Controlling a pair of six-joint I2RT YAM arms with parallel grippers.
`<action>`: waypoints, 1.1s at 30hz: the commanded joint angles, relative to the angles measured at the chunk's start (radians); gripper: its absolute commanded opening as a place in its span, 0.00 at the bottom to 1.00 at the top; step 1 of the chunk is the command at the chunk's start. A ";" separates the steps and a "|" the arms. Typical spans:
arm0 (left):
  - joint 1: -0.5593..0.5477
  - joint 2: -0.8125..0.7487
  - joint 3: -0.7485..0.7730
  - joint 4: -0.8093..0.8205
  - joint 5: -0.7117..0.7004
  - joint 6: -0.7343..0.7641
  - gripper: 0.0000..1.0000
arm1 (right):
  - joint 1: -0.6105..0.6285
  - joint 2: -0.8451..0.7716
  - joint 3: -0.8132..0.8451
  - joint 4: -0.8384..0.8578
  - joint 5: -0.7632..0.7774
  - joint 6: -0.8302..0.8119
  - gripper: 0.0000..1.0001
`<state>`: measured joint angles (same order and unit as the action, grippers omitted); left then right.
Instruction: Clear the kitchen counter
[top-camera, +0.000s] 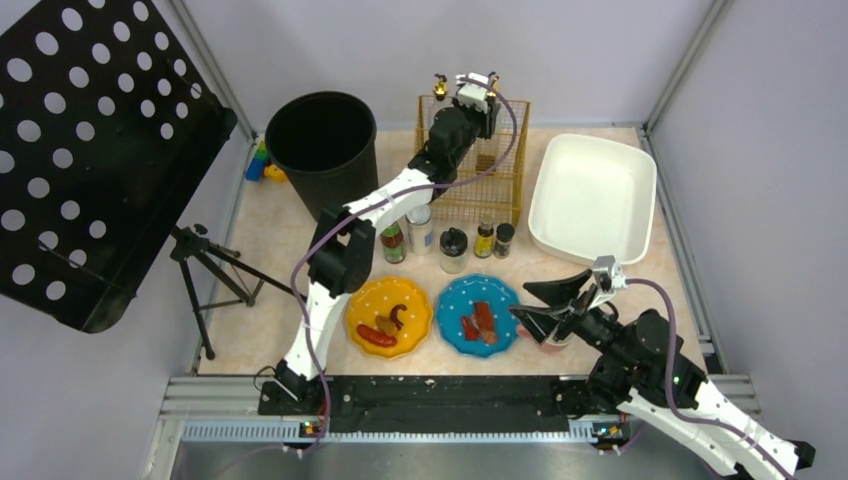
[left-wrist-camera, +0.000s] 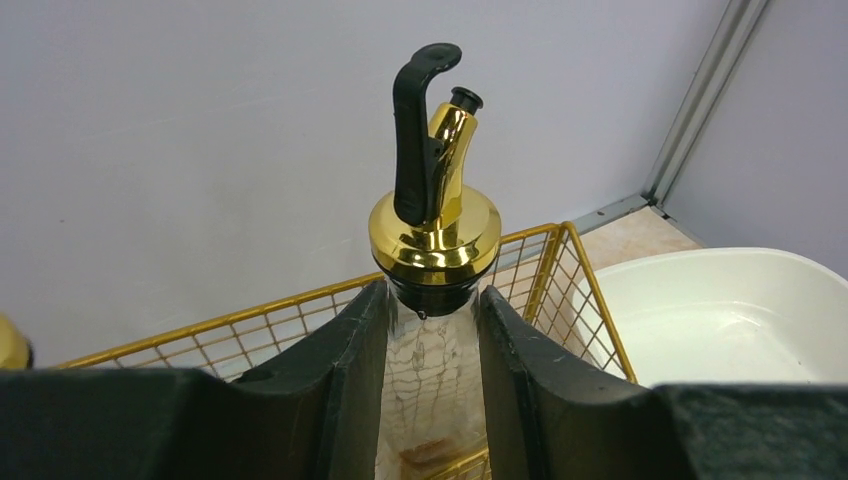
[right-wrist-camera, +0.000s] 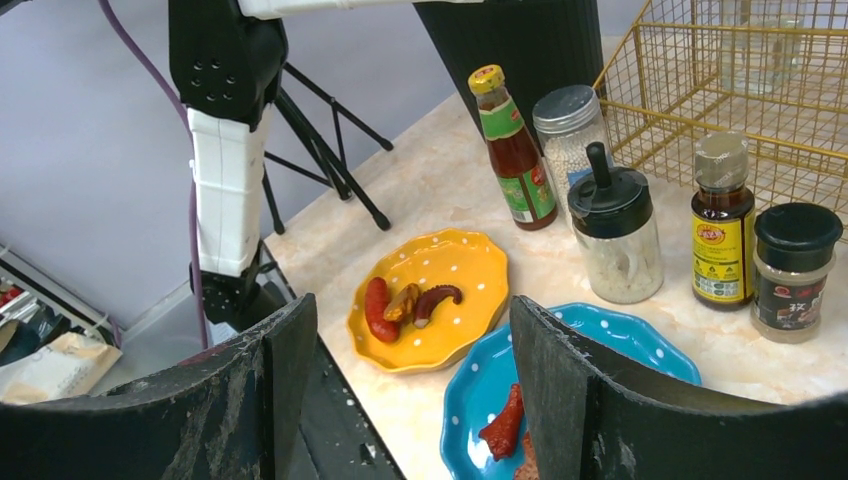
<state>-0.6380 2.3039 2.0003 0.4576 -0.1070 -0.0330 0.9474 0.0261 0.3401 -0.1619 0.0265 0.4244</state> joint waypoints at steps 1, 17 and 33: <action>-0.005 -0.130 -0.047 0.116 -0.024 -0.022 0.23 | 0.011 -0.005 0.028 0.014 -0.007 0.012 0.70; -0.012 -0.251 -0.123 0.041 0.019 -0.051 0.76 | 0.010 0.054 0.078 -0.001 0.044 0.018 0.74; -0.032 -0.657 -0.395 -0.271 -0.001 -0.192 0.99 | 0.011 0.495 0.339 -0.136 0.218 -0.091 0.78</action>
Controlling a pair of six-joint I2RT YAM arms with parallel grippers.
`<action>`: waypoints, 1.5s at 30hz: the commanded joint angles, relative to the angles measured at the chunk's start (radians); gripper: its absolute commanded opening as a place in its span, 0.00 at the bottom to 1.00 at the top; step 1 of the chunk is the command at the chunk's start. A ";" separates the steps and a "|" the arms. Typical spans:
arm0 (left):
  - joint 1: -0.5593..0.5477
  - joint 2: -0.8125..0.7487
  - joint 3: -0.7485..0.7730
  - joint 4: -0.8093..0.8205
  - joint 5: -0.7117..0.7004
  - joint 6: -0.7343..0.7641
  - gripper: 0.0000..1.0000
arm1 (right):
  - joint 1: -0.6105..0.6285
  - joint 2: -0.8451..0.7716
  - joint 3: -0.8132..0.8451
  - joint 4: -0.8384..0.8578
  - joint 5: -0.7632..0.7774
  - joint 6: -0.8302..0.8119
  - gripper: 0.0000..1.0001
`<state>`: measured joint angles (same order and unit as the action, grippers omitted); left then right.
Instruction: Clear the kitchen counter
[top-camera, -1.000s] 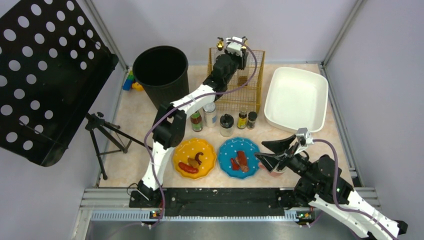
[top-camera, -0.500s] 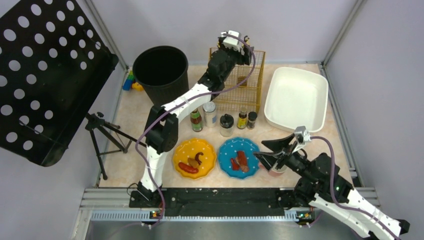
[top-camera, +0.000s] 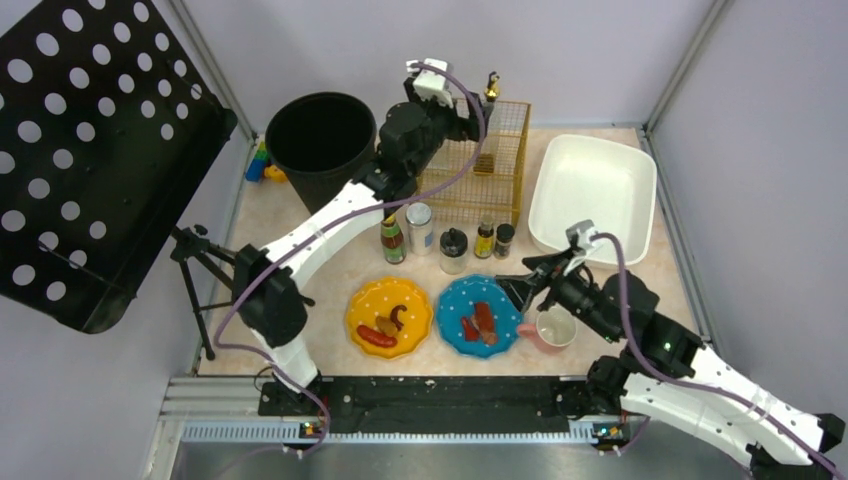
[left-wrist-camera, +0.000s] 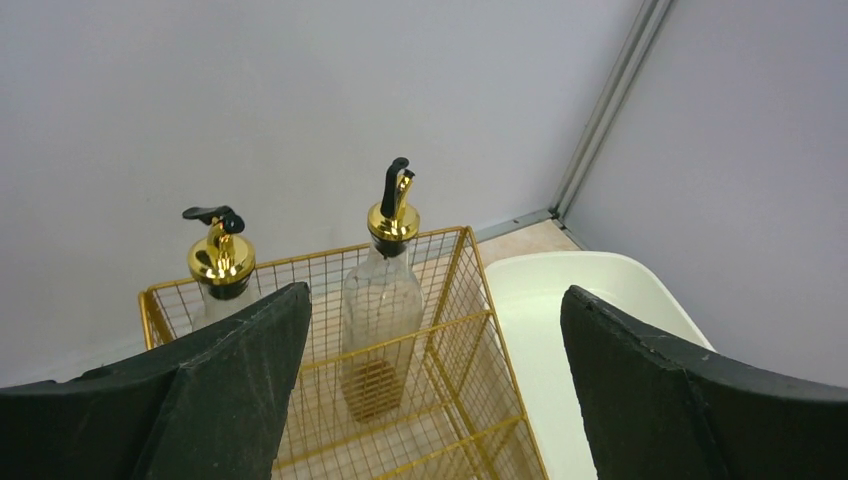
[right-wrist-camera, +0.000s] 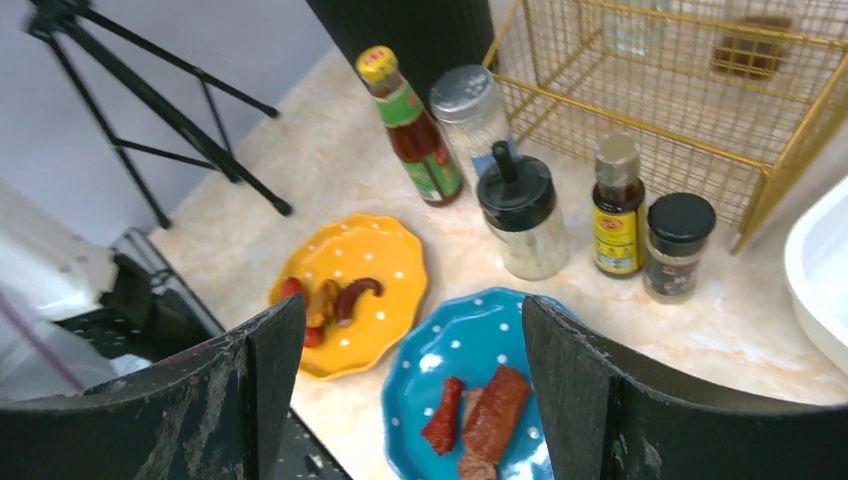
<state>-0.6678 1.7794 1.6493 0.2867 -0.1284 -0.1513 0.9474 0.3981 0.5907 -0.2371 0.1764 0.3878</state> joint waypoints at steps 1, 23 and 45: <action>-0.003 -0.157 -0.054 -0.133 0.032 -0.089 0.99 | 0.011 0.152 0.104 -0.063 0.082 -0.065 0.79; -0.001 -0.778 -0.567 -0.688 0.003 -0.305 0.99 | 0.010 0.747 0.410 -0.052 0.048 -0.094 0.86; -0.001 -1.098 -0.850 -0.766 -0.072 -0.294 0.99 | -0.057 1.106 0.560 0.061 0.174 -0.127 0.67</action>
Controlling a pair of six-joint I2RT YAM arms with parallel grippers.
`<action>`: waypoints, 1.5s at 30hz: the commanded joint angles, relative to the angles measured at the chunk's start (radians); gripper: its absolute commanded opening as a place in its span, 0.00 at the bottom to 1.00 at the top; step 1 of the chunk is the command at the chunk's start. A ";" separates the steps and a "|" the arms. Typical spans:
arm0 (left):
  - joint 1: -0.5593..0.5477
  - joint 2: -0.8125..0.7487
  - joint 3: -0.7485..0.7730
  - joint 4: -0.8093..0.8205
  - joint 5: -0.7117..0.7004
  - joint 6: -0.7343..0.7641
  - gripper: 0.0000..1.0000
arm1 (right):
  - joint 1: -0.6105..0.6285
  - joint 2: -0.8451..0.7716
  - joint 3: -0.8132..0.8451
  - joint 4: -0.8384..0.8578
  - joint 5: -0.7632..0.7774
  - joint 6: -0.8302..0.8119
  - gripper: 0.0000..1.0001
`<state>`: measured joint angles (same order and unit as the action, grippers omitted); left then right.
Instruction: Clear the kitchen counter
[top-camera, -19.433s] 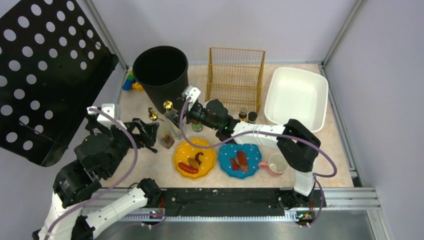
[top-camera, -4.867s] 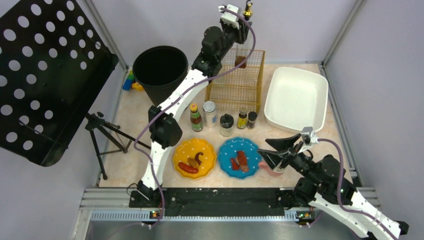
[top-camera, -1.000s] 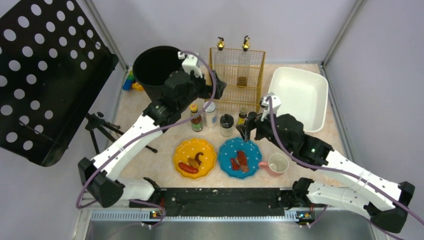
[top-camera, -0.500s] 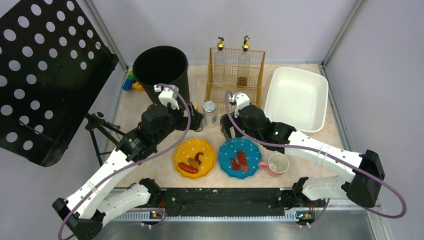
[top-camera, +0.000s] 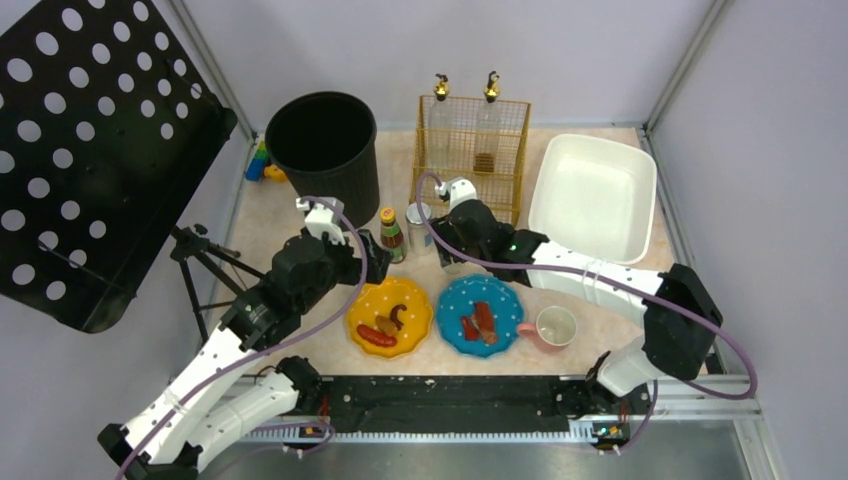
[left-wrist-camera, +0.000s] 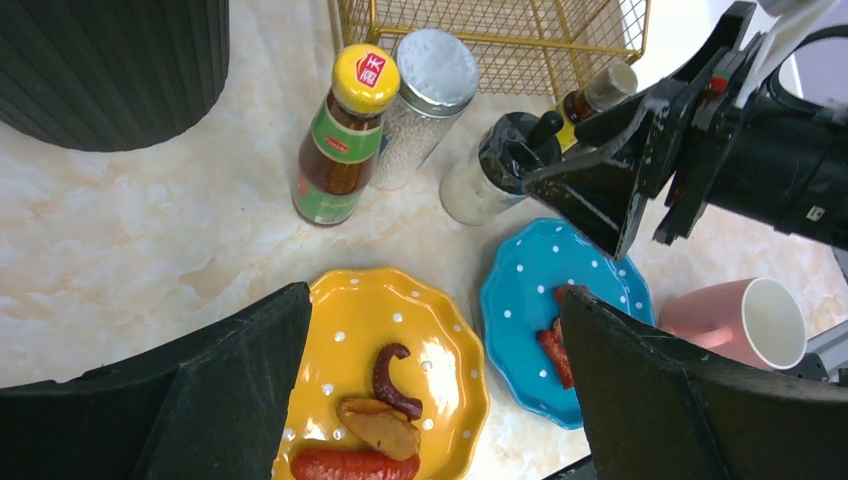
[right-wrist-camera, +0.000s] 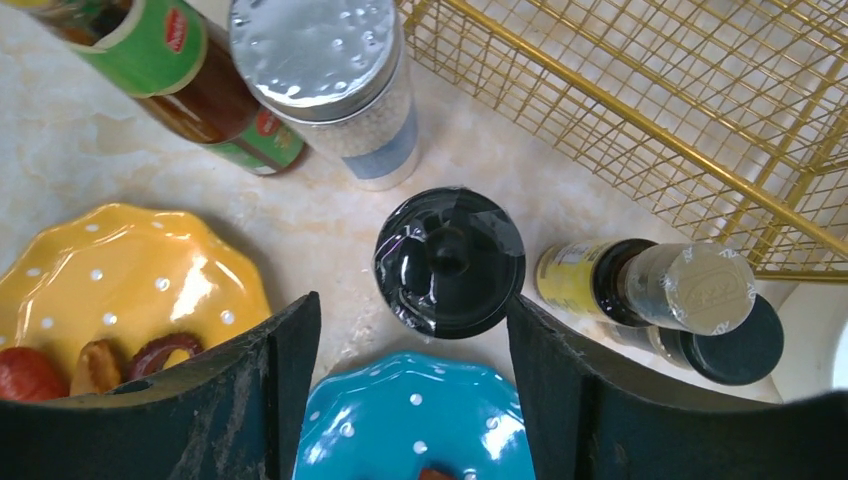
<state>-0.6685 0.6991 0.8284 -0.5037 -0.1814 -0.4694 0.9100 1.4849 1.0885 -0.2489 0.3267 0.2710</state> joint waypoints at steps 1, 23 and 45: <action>0.000 -0.016 -0.034 0.026 -0.020 0.028 0.99 | -0.021 0.028 0.067 0.074 0.027 -0.012 0.65; 0.000 0.033 -0.035 0.039 0.047 0.031 0.99 | -0.020 0.104 0.057 0.135 0.071 -0.025 0.36; 0.000 0.045 -0.031 0.036 0.049 0.031 0.99 | -0.021 0.011 -0.004 0.227 0.102 -0.001 0.00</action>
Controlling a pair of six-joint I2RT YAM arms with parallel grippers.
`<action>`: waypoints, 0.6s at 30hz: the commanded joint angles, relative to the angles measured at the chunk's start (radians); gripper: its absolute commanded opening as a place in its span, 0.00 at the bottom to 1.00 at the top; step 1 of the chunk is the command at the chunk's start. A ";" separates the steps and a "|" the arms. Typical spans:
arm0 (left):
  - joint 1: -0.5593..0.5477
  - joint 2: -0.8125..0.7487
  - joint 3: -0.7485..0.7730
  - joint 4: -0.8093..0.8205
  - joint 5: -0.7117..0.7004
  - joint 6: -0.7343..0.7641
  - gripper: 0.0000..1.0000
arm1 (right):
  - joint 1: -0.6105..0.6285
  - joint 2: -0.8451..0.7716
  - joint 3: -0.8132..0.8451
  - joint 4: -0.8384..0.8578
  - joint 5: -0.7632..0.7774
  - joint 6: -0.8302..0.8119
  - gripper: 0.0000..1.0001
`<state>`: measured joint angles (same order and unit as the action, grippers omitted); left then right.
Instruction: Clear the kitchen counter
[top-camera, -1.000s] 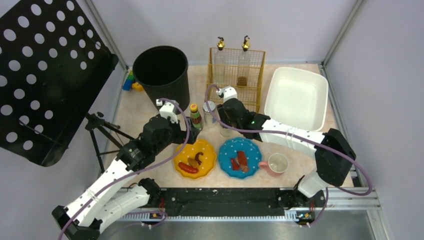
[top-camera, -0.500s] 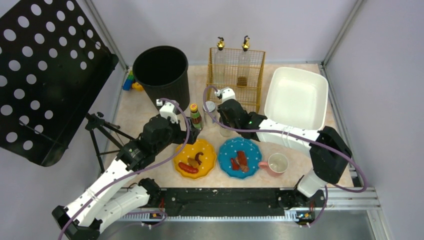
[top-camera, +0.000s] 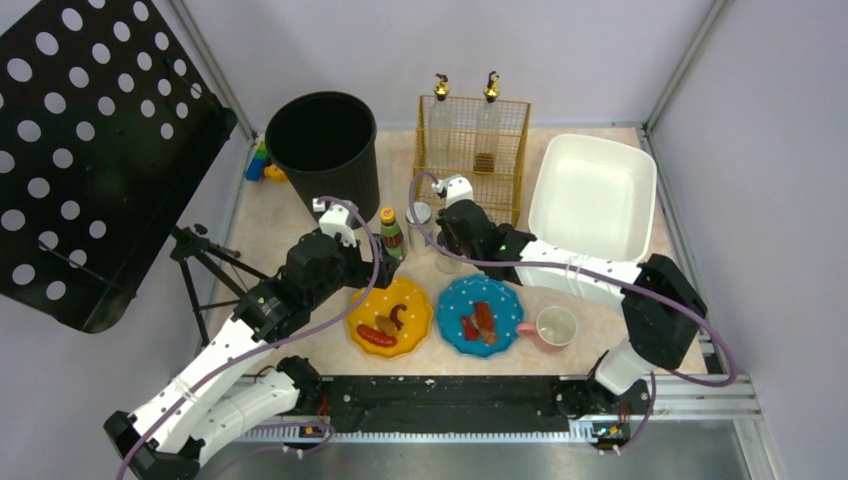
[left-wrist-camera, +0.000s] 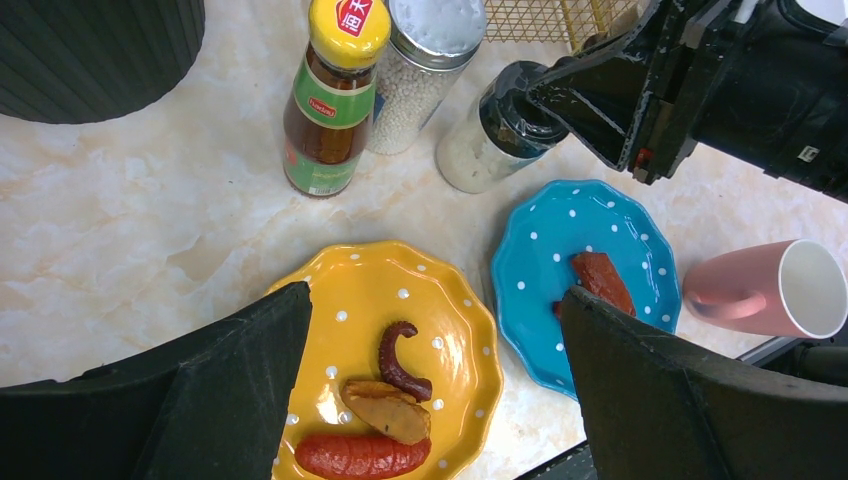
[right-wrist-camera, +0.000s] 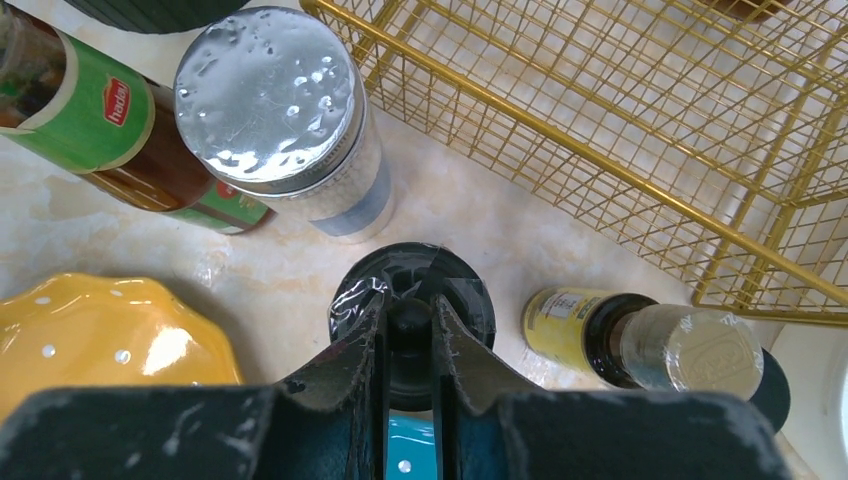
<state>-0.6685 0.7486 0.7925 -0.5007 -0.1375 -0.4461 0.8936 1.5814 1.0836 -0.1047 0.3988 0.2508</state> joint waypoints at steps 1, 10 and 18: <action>0.000 -0.002 0.006 0.032 0.006 0.007 0.99 | -0.005 -0.095 0.001 0.084 0.031 0.021 0.00; 0.000 -0.002 0.010 0.028 0.009 0.007 0.99 | -0.005 -0.167 0.035 0.079 0.043 0.017 0.00; 0.000 -0.001 0.011 0.027 0.010 0.007 0.99 | -0.010 -0.198 0.142 0.036 0.074 -0.039 0.00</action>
<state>-0.6685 0.7490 0.7925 -0.5011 -0.1349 -0.4465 0.8936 1.4509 1.1160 -0.1181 0.4271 0.2455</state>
